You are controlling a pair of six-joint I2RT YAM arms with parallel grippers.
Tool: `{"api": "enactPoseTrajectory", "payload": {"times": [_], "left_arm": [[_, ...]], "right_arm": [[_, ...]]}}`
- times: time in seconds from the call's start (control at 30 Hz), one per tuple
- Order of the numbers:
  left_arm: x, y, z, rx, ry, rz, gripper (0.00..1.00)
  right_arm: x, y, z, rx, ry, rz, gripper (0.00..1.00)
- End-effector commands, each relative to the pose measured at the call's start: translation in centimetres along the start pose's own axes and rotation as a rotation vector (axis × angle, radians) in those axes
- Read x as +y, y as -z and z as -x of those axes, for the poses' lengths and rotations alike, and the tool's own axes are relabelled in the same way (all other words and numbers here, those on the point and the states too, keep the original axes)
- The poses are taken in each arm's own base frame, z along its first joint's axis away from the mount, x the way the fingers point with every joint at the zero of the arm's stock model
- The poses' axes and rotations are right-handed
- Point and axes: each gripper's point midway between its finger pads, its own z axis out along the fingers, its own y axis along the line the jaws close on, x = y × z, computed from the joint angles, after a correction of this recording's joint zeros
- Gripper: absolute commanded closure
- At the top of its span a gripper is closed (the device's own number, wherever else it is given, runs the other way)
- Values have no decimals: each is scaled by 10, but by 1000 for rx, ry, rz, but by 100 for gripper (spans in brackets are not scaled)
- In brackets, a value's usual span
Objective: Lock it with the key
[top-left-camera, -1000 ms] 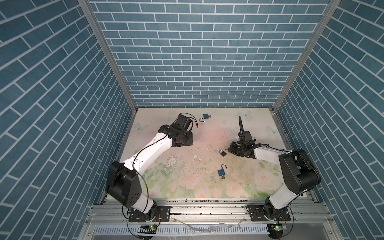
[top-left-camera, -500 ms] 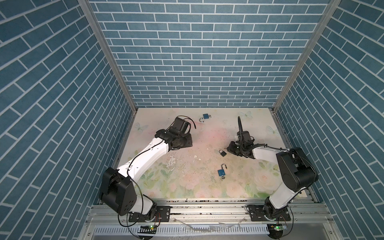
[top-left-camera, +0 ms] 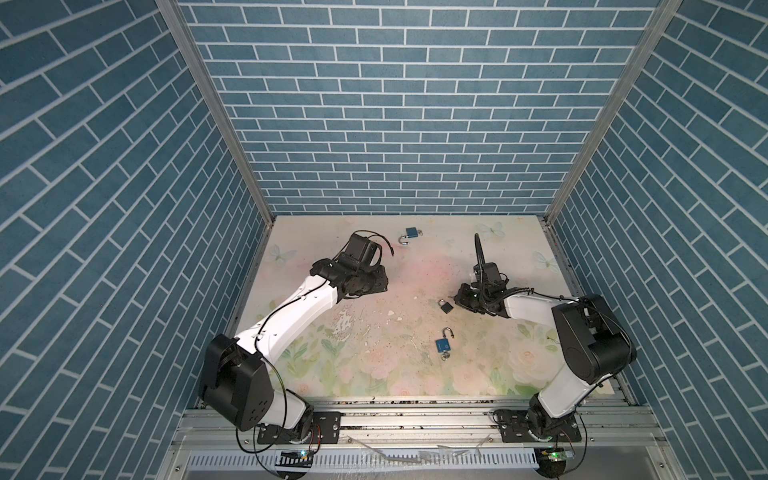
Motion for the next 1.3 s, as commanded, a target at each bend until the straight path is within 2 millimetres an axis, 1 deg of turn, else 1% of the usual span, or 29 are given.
{"api": "enactPoseTrajectory", "payload": {"times": [0.0, 0.13, 0.5, 0.6, 0.7, 0.77, 0.83, 0.93, 0.97, 1.03, 1.07, 1.1, 1.13, 1.17, 1.2, 1.27], "left_arm": [[3, -7, -5, 19, 3, 0, 51], [4, -9, -7, 21, 7, 2, 51], [6, -4, -7, 7, 1, 7, 51], [10, 1, -5, -18, 4, 25, 48], [11, 6, -3, -44, -8, 24, 45], [11, 8, 1, -56, -26, 28, 22], [10, 8, 4, -59, -46, 30, 16], [5, 4, 9, -52, -70, 27, 15], [5, 1, 10, -51, -72, 30, 14], [4, -6, 14, -47, -80, 33, 8], [3, -10, 17, -45, -85, 35, 5], [2, -16, 18, -36, -91, 40, 3], [1, -21, 21, -25, -96, 50, 1], [1, -26, 23, -20, -98, 56, 1], [-1, -31, 27, -17, -99, 59, 0], [-1, -45, 34, -18, -96, 71, 0]], "right_arm": [[-17, -2, -17, 47, -3, -61, 89], [-17, -1, -18, 48, -3, -60, 86], [-17, 2, -17, 50, 6, -75, 70], [-17, 5, -16, 47, 14, -85, 66], [-18, 12, -12, 39, 29, -104, 63], [-16, 18, -9, 35, 48, -117, 60], [-14, 25, -5, 27, 77, -128, 58], [-10, 38, 4, 17, 130, -156, 57], [-7, 42, 7, 11, 150, -156, 56], [0, 52, 16, -9, 190, -156, 53], [3, 55, 19, -13, 211, -153, 52], [4, 60, 26, -33, 234, -171, 39], [7, 64, 30, -39, 256, -177, 9], [10, 67, 34, -47, 273, -178, 5], [12, 69, 37, -50, 290, -182, 5], [15, 72, 44, -57, 315, -195, 1]]}}
